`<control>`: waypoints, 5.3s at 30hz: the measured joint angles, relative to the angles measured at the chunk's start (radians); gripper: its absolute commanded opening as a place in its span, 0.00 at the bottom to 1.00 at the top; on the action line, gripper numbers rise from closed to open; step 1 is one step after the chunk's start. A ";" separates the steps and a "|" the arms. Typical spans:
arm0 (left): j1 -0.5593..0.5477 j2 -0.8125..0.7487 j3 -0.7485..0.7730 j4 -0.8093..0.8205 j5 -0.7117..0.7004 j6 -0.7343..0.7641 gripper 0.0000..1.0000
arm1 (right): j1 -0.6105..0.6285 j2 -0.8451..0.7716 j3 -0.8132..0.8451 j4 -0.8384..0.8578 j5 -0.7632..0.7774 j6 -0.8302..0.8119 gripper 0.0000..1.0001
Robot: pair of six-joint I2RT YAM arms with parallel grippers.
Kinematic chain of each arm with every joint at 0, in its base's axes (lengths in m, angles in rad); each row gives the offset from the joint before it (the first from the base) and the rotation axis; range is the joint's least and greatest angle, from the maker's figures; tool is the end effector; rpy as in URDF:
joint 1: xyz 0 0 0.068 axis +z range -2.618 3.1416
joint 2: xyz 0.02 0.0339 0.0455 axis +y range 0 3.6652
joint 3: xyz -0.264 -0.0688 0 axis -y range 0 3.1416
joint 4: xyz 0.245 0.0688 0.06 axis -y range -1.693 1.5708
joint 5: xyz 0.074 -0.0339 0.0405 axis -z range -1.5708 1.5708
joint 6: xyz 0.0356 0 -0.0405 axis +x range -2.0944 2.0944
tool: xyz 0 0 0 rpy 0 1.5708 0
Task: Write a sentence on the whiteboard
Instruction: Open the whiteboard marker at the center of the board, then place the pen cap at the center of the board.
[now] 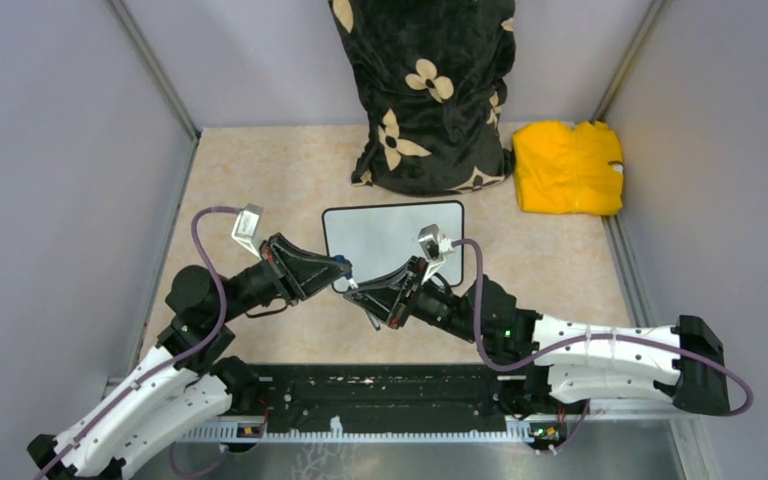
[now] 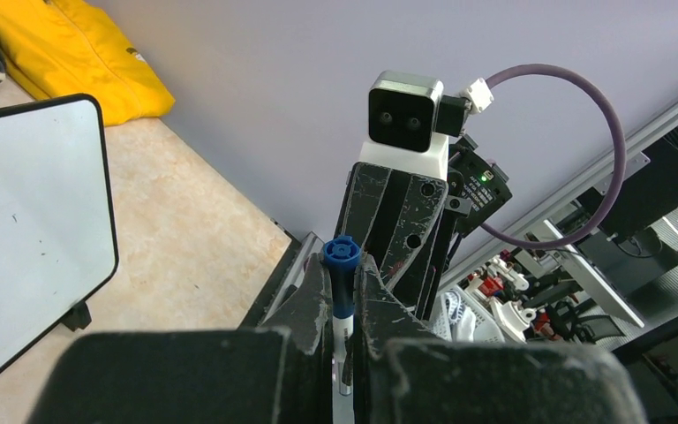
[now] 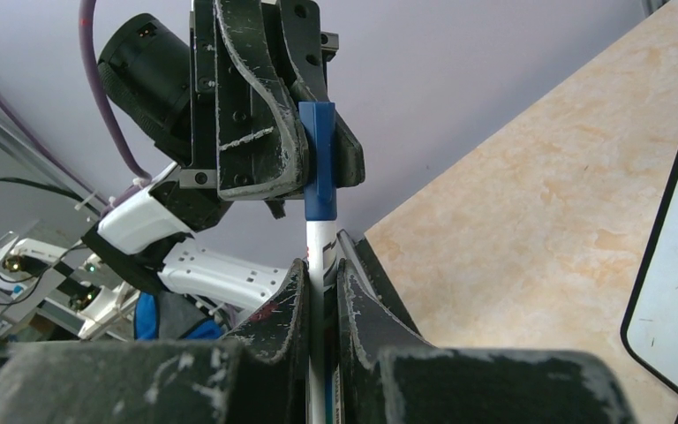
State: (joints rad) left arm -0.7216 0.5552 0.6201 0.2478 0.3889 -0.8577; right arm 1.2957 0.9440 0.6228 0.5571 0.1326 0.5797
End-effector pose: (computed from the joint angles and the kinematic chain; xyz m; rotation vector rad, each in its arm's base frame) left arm 0.0947 -0.1013 0.3613 0.2848 1.4324 -1.5712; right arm 0.0651 0.2132 0.3324 -0.4061 1.4451 1.4714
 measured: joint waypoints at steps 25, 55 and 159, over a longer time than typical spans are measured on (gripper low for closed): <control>0.010 -0.080 -0.010 -0.053 -0.175 0.044 0.00 | 0.000 -0.046 -0.080 -0.027 0.024 0.042 0.00; 0.212 0.444 0.247 -0.787 -0.793 0.516 0.00 | 0.000 -0.440 -0.101 -0.697 0.397 0.059 0.00; 0.539 0.578 0.247 -0.609 -0.507 0.438 0.78 | 0.000 -0.361 -0.106 -0.790 0.283 0.101 0.00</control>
State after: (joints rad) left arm -0.1829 1.1328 0.8669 -0.3614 -0.1177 -0.4198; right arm 1.2953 0.5827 0.5167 -0.2325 0.4152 0.6811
